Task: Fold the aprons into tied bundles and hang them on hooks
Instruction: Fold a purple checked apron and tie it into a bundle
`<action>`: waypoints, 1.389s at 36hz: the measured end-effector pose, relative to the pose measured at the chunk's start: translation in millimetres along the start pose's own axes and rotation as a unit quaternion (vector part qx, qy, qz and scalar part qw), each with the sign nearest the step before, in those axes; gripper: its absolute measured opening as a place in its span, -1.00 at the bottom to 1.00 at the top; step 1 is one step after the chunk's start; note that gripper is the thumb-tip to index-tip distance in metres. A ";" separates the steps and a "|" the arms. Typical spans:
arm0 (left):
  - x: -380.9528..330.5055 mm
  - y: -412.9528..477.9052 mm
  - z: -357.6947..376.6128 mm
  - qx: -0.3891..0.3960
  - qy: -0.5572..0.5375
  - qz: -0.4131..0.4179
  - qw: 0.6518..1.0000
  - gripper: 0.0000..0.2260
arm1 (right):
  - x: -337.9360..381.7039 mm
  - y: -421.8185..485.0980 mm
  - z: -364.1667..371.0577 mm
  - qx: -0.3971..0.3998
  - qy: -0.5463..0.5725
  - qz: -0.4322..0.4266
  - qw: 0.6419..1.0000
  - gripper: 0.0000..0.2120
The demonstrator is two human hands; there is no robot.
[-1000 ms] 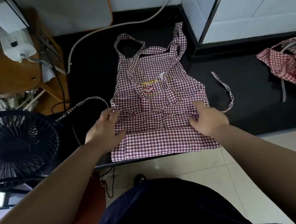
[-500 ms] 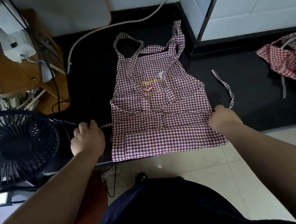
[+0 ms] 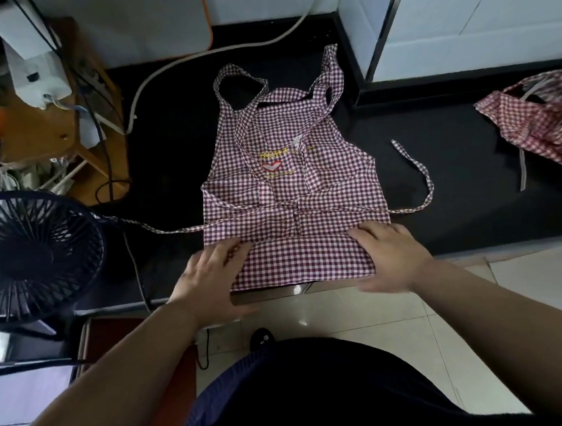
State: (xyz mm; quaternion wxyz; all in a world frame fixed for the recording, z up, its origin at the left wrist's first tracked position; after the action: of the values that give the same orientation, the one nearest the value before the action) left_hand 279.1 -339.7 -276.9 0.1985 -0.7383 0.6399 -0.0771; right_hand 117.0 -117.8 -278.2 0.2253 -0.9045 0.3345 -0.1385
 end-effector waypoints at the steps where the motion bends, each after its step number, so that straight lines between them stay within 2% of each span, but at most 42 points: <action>1: -3.1 -0.7 0.3 -0.024 0.027 0.007 0.999 -0.01 | 0.2 -0.9 0.1 0.004 -0.016 -0.007 1.000 -0.15; 4: 0.2 0.9 1.8 -0.019 0.027 -0.033 0.999 -0.18 | -2.7 0.2 -9.2 0.006 0.036 -0.021 0.999 -0.26; 6: 3.6 4.9 -3.3 0.009 -0.042 -0.035 0.998 -0.27 | -7.3 2.2 -24.0 -0.023 0.106 -0.029 0.994 -0.43; 8: 13.1 9.0 -22.6 -0.024 -0.164 -0.043 0.985 -0.38 | -16.5 5.1 -39.2 -0.056 0.158 -0.005 0.986 -0.60; 10: 34.5 15.0 -41.8 -0.071 -0.259 -0.106 0.957 -0.57 | -27.8 9.5 -48.9 -0.074 0.213 0.040 0.974 -0.70; 12: 57.6 22.2 -51.3 -0.115 -0.356 -0.182 0.909 -0.66 | -39.2 15.1 -54.8 -0.102 0.290 0.087 0.948 -0.72; 14: 73.8 27.5 -55.7 -0.172 -0.438 -0.239 0.849 -0.68 | -48.8 20.7 -56.8 -0.143 0.378 0.132 0.905 -0.63; 16: 77.0 32.5 -54.8 -0.191 -0.444 -0.275 0.831 -0.66 | -53.8 26.3 -56.8 -0.183 0.427 0.173 0.869 -0.51; 18: 76.0 38.6 -50.9 -0.204 -0.397 -0.303 0.842 -0.57 | -56.1 31.6 -53.2 -0.195 0.418 0.225 0.858 -0.40; 19: 73.6 38.7 -50.8 -0.214 -0.365 -0.315 0.849 -0.53 | -56.5 31.9 -51.7 -0.195 0.385 0.245 0.868 -0.39; 21: 64.4 34.8 -56.7 -0.264 -0.259 -0.306 0.877 -0.50 | -48.5 29.1 -55.2 -0.201 0.238 0.249 0.917 -0.49; 23: 44.4 35.4 -65.8 -0.318 -0.109 -0.217 0.916 -0.54 | -32.5 29.6 -59.4 -0.235 0.111 0.179 0.949 -0.62; 24: 30.8 38.8 -65.0 -0.310 -0.050 -0.153 0.937 -0.53 | -23.0 31.8 -57.5 -0.236 0.084 0.131 0.959 -0.56; 26: 12.3 50.1 -49.6 -0.199 0.006 -0.068 0.978 -0.48 | -6.6 39.1 -46.4 -0.156 0.040 0.070 0.984 -0.41; 28: 14.0 53.9 -29.0 -0.072 -0.010 -0.084 0.994 -0.43 | -4.3 44.3 -25.2 -0.041 0.007 0.074 0.996 -0.33; 29: 17.9 54.0 -24.4 -0.041 -0.016 -0.099 0.994 -0.39 | -4.3 45.6 -21.9 -0.016 -0.011 0.077 0.997 -0.29; 32: 19.3 54.7 -27.7 -0.021 0.006 -0.095 0.995 -0.26 | -2.8 49.8 -23.1 0.008 -0.045 0.078 0.996 -0.19; 36: 18.1 56.9 -34.1 0.018 0.040 -0.090 0.995 -0.13 | -3.4 54.8 -30.9 0.028 -0.041 0.073 0.996 -0.18; 41: 15.5 50.4 -31.6 0.026 0.007 -0.082 0.996 -0.09 | 1.9 48.9 -42.5 0.005 -0.051 0.039 0.998 -0.32; 43: 13.9 43.5 -28.9 0.008 -0.034 -0.084 0.996 -0.13 | 2.6 43.4 -45.9 -0.002 -0.048 0.023 0.999 -0.40; 46: 14.2 35.3 -31.7 -0.040 -0.109 -0.095 0.989 -0.32 | 3.0 36.2 -53.5 -0.016 -0.003 0.006 1.000 -0.59; 48: 18.9 30.4 -38.0 -0.061 -0.178 -0.122 0.975 -0.48 | 3.2 31.5 -52.7 0.009 0.046 0.004 0.999 -0.73; 50: 26.2 26.7 -42.3 -0.035 -0.239 -0.153 0.958 -0.59 | 0.1 29.1 -49.3 0.044 0.093 0.012 0.995 -0.88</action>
State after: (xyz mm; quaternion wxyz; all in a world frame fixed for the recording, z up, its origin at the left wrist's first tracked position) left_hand 243.5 -376.3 -252.6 0.3054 -0.8309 0.4555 0.0944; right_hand 81.5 -153.1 -250.3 0.2349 -0.8727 0.3585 -0.2340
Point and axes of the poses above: each hand's wrist, its own y-axis towards the middle knuckle, its own z-axis out of the palm, x = y × z, the point moved 7 cm from there along y, towards the middle knuckle, and after that the axes turned 1 degree about z, right-handed, at the moved point
